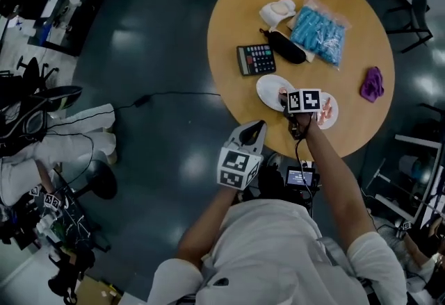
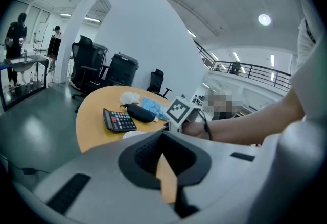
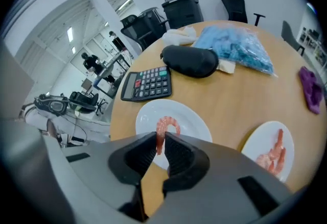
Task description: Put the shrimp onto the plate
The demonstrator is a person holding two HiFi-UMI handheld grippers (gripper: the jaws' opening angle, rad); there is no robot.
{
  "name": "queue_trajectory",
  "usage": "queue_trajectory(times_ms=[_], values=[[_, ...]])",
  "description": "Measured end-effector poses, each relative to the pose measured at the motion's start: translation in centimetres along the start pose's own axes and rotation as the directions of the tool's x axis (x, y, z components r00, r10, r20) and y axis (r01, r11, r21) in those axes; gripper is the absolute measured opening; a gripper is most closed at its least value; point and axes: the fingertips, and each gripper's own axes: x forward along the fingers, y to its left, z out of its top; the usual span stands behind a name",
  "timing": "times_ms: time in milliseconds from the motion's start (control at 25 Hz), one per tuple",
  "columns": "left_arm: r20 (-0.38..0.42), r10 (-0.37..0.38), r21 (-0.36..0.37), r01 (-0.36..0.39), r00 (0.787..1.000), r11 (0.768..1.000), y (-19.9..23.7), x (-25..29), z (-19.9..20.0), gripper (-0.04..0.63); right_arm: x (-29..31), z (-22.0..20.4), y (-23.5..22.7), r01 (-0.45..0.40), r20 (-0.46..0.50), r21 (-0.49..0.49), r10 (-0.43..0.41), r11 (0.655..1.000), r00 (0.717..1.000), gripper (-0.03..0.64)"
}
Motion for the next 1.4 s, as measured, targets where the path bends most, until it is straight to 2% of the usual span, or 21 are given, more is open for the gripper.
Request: queue_trajectory(times_ms=[160, 320, 440, 600, 760, 1120, 1400], values=[[-0.010, -0.021, 0.008, 0.021, 1.000, 1.000, -2.2, 0.8, 0.1, 0.008, -4.7, -1.2, -3.0, -0.034, 0.102, 0.115, 0.022, 0.993, 0.995, 0.060], [-0.027, -0.075, 0.005, 0.075, 0.997, 0.997, -5.2, 2.7, 0.0, 0.008, -7.9, -3.2, -8.4, -0.013, 0.167, 0.238, -0.028, 0.971, 0.986, 0.059], [-0.059, -0.117, 0.035, 0.119, 0.991, 0.992, -7.7, 4.6, -0.5, 0.008, -8.9, -4.9, -11.6, 0.010, 0.177, 0.287, -0.063, 0.958, 0.982, 0.060], [-0.087, -0.146, 0.082, 0.153, 0.985, 0.985, -10.1, 6.8, -0.5, 0.008, -8.8, -5.6, -14.1, 0.016, 0.182, 0.302, -0.074, 0.953, 0.980, 0.060], [-0.100, -0.153, 0.084, 0.162, 0.983, 0.983, -11.3, 8.3, -0.2, 0.008, -7.7, -4.8, -15.0, 0.010, 0.182, 0.297, -0.067, 0.955, 0.981, 0.060], [-0.119, -0.125, 0.076, 0.134, 0.985, 0.988, -10.7, 9.8, -0.6, 0.008, -5.0, -2.9, -16.5, 0.007, 0.181, 0.295, -0.064, 0.955, 0.981, 0.060], [-0.122, -0.114, 0.062, 0.122, 0.986, 0.991, -10.5, 9.6, -0.9, 0.008, -4.3, -3.6, -16.6, 0.015, 0.164, 0.303, -0.068, 0.953, 0.984, 0.060]])
